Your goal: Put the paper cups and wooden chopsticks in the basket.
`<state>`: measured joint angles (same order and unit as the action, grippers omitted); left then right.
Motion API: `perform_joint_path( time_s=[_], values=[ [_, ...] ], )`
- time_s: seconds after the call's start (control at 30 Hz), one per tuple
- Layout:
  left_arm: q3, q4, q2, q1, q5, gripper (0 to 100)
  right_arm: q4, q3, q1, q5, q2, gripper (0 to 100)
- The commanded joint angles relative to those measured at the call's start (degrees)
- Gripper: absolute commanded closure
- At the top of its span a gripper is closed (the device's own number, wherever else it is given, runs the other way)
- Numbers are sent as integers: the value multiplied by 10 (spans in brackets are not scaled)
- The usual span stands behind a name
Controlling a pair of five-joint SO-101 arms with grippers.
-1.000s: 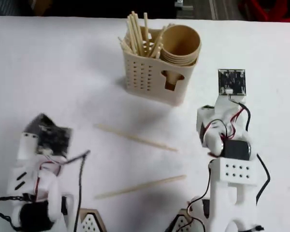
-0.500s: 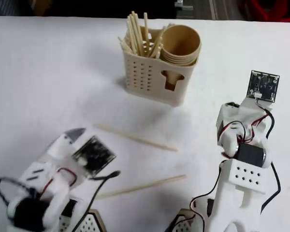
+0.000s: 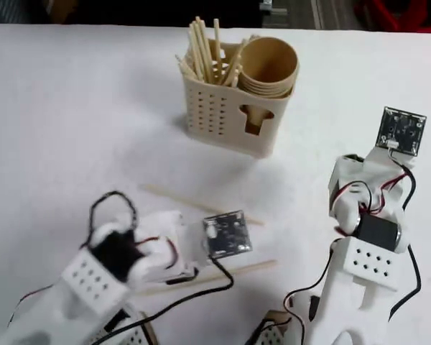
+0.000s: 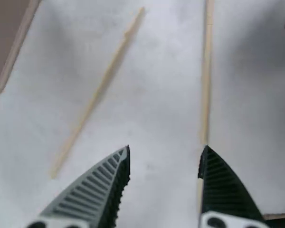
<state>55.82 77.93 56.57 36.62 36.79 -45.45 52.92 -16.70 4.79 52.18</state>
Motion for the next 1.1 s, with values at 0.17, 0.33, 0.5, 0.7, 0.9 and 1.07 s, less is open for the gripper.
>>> perform_joint_path(
  time_s=[0.17, 0.33, 0.5, 0.7, 0.9, 1.07],
  values=[
    [-29, -102, -207, 95, -24, 762, 13, -7, -19, -4, 9, 981],
    [-30, -172, -305, 95, -43, 762, 22, -8, -38, -4, 9, 981],
    [-30, -215, -378, 96, -59, 762, 24, -7, -43, -4, 9, 981],
    [-49, -215, -432, 96, -59, 825, 24, -7, -43, -4, 9, 981],
    [-57, -216, -458, 95, -59, 982, 24, -6, -42, -4, 9, 981],
    [-74, -157, -452, 91, -55, 978, 24, -4, -40, -4, 9, 981]
  ],
)
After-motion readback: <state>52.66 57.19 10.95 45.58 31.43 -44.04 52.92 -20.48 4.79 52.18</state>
